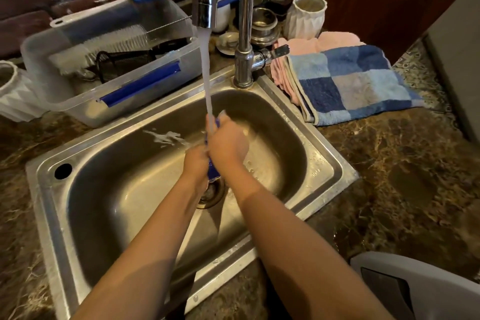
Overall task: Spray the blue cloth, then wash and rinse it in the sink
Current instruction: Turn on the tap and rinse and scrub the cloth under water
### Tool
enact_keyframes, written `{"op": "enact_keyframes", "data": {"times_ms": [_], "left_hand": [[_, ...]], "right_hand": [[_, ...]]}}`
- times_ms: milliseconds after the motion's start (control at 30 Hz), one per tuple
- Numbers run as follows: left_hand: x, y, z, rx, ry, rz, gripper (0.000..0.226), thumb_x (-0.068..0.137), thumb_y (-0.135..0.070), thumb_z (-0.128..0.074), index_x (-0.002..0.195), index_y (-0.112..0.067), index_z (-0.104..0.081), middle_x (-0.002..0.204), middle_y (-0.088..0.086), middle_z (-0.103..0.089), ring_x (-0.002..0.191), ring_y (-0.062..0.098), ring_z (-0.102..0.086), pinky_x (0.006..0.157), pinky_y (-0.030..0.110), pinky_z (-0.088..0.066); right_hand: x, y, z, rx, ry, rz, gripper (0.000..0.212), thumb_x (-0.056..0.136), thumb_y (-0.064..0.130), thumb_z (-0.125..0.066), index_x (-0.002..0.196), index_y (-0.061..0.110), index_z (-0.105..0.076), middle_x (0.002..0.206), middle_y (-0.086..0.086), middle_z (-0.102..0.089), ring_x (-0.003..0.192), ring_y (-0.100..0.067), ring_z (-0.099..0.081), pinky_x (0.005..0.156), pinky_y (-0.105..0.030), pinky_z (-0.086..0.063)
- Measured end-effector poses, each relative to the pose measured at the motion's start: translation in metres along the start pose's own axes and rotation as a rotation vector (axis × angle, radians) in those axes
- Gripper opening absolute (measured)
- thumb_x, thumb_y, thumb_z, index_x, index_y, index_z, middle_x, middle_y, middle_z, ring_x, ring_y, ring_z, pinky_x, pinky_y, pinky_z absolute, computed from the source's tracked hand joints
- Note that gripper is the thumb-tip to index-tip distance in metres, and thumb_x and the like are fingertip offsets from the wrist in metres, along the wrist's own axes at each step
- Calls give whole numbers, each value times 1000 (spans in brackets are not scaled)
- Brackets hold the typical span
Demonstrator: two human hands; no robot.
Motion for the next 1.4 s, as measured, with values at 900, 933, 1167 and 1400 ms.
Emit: {"op": "enact_keyframes", "data": {"times_ms": [900, 933, 1167, 1400], "left_hand": [[0, 19, 12, -28, 80, 41, 41, 95, -47, -37, 111, -15, -56, 83, 5, -63, 65, 15, -61, 50, 26, -47], [1, 24, 14, -155, 112, 118, 45, 93, -51, -38, 119, -17, -53, 98, 6, -65, 82, 19, -64, 61, 33, -53], [7, 18, 12, -598, 198, 312, 55, 77, -53, -61, 114, -14, -62, 116, 13, -64, 112, 33, -59, 98, 51, -46], [14, -13, 6, -507, 21, 13, 27, 92, -11, -50, 113, -25, -60, 115, 6, -62, 93, 17, -66, 66, 28, -57]], "right_hand": [[18, -38, -1, 553, 181, -324, 34, 98, 39, -31, 94, 13, -53, 79, -4, -54, 78, -17, -53, 83, -38, -44], [18, -37, 0, 585, 212, -327, 32, 98, 38, -32, 94, 15, -54, 83, -5, -57, 82, -18, -56, 87, -39, -46], [-6, -30, 9, 684, 504, -258, 28, 97, 31, -40, 110, 14, -59, 104, -11, -63, 93, -22, -61, 77, -33, -54], [-19, -30, 7, 553, 249, -133, 29, 94, 36, -44, 122, 27, -40, 130, -5, -44, 103, -15, -56, 79, -26, -56]]}}
Point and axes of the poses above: each hand's wrist, its own x-axis towards the middle knuckle, its own z-axis out of the back of the hand, y = z × x, the point moved 3 cm from there along x, towards the middle knuckle
